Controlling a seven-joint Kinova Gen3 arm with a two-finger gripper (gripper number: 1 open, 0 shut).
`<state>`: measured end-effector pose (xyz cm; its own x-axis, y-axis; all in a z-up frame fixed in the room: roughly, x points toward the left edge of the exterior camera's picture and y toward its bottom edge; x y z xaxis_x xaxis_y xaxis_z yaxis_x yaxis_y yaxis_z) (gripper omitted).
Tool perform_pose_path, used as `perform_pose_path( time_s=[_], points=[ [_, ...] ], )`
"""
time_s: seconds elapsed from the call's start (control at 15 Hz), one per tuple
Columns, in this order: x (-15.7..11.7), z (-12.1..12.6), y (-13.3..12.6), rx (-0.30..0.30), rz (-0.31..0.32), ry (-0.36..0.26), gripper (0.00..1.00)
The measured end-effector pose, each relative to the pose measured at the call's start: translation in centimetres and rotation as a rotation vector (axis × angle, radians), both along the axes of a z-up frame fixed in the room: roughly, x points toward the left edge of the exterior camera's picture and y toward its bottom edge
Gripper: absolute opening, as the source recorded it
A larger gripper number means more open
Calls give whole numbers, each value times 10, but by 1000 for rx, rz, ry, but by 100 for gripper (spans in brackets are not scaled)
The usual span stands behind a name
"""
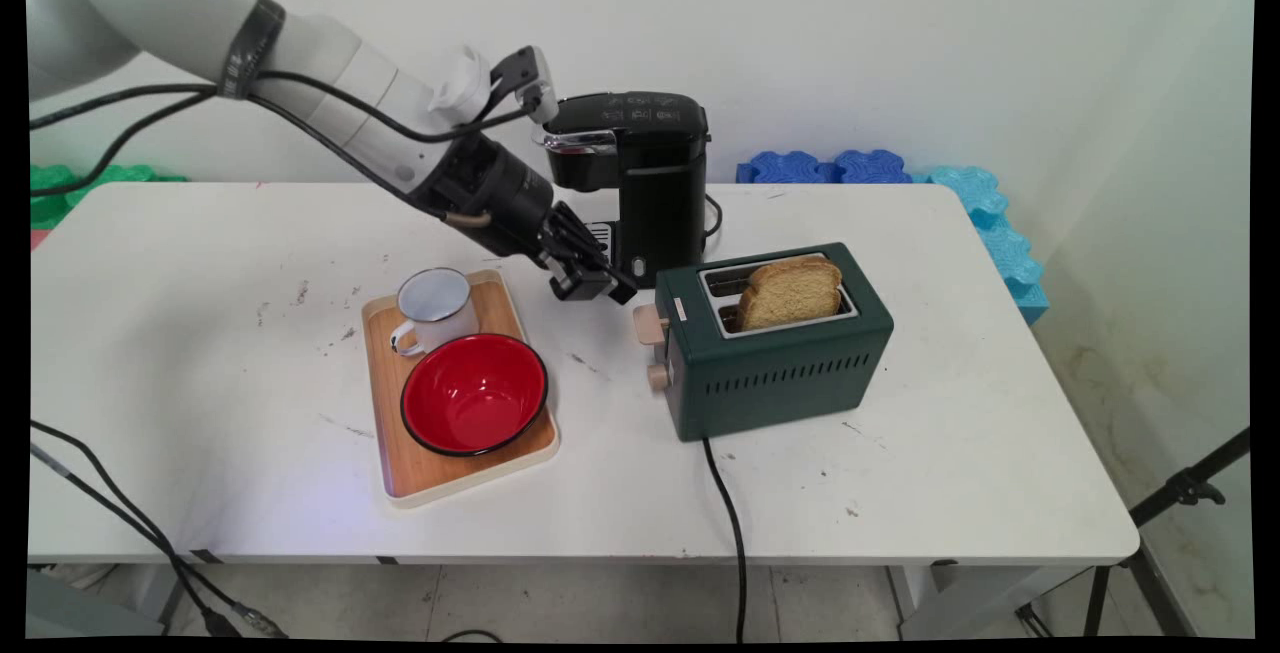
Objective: Press the toaster switch
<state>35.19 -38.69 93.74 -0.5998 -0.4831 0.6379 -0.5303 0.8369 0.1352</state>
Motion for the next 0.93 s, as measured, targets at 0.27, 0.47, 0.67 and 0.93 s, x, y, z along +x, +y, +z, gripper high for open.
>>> perform_pose_path(
  time_s=[0.27, 0.47, 0.67, 0.93],
  points=[
    [0, -15, -2, -10, -25, 1, 0],
    [-2, -24, -3, -26, -45, 7, 0],
    [-6, -32, -5, -46, -62, 16, 0],
    [-9, -43, -8, -69, -81, 13, 0]
  ],
)
